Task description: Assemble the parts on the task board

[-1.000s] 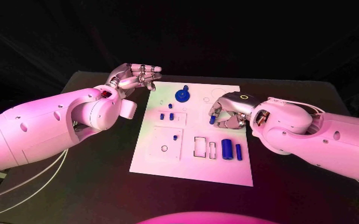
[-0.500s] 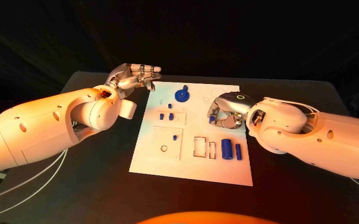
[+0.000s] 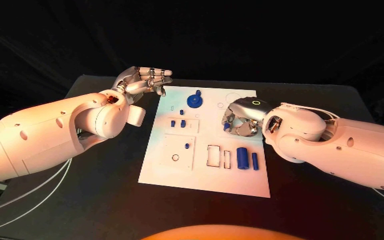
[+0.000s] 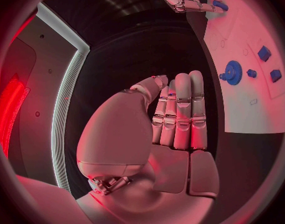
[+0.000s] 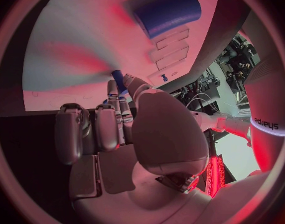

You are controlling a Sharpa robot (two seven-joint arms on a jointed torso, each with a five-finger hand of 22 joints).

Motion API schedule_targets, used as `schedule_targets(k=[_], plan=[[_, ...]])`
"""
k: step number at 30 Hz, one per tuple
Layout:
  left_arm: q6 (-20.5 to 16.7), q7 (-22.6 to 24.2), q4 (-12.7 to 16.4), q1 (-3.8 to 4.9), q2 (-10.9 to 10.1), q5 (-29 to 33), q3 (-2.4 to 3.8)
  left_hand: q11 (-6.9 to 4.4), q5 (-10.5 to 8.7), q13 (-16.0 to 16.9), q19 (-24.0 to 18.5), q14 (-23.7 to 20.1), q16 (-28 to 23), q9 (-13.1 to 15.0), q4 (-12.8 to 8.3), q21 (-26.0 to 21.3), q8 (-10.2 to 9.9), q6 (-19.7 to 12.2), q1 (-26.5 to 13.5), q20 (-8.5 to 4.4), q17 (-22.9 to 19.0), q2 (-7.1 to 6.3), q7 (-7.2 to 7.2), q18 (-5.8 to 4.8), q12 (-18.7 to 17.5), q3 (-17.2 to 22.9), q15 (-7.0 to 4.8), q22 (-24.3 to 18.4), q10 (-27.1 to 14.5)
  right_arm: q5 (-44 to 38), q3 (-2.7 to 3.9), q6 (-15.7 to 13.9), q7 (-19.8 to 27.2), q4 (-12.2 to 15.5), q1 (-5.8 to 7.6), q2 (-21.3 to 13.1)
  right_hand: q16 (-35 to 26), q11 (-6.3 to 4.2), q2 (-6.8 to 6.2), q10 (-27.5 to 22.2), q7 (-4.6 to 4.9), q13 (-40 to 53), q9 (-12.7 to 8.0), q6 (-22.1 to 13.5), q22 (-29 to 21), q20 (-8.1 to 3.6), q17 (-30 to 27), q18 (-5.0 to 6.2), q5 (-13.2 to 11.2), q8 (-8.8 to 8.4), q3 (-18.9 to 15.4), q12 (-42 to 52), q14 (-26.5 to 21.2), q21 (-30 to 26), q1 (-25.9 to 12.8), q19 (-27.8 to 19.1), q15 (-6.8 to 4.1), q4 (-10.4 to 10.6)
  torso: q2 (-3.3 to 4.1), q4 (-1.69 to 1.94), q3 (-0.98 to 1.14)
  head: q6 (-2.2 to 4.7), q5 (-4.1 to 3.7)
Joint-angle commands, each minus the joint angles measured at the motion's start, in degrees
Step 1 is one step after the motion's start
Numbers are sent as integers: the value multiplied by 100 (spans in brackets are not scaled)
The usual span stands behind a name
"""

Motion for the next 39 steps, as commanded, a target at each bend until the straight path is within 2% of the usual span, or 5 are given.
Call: schedule_targets(k=[1, 15, 26, 32, 39], plan=[[96, 7, 17, 5, 3, 22, 3, -9, -1, -6, 9, -16, -34, -5, -38, -31, -7, -51, -7, 22, -9, 38, 6, 30, -27, 6, 41, -5, -48, -139, -11, 87, -104, 3, -14, -3, 34, -1, 53, 65, 1, -7, 24, 78, 837, -42, 13, -69, -33, 45, 67, -47, 233, 55, 78, 250, -46, -16, -5, 2, -2, -22, 11], [93, -1, -41, 5, 28, 22, 0, -8, -1, -6, 9, -16, -35, -5, -43, -31, -5, -54, -3, 23, -10, 48, 7, 30, -27, 11, 41, -5, -51, 234, 38, -991, 122, 425, 36, -196, 73, -19, 73, 168, 0, -11, 57, 154, 916, -55, 62, -94, -14, 59, 148, -85, 243, 178, 121, 286, -64, -78, -19, 5, -8, -25, 31], [116, 0, -80, 3, 72, 22, -11, -8, -1, -6, 9, -16, -35, -5, -43, -31, -5, -54, -3, 23, -10, 48, 7, 30, -27, 11, 41, -5, -51, 732, 69, -1108, 238, 963, 109, -188, 81, -17, 73, 171, 6, -12, 60, 157, 920, -56, 74, -95, -14, 58, 152, -91, 246, 184, 120, 288, -65, -81, -8, 1, -4, -38, 104], [134, 6, -102, 2, 109, 32, -14, -8, -1, -6, 9, -16, -35, -5, -43, -31, -5, -54, -3, 23, -10, 48, 7, 30, -27, 11, 41, -5, -51, 823, 55, -1117, 361, 1074, -81, 256, 79, -13, 75, 175, 16, -14, 62, 157, 909, -57, 68, -91, -7, 54, 164, -103, 245, 162, 123, 282, -63, -88, -6, 5, -1, -65, 189], [153, 10, -112, 1, 156, 44, -16, -6, -1, -6, 11, -15, -36, -4, -48, -32, -2, -58, 0, 24, -13, 64, 9, 31, -27, 17, 41, -5, -55, 827, 31, -1087, 497, 863, -364, 842, 76, -6, 78, 175, 28, -18, 65, 149, 903, -56, 61, -88, 3, 45, 180, -121, 244, 150, 127, 278, -59, -98, 4, 14, -5, -81, 253]])
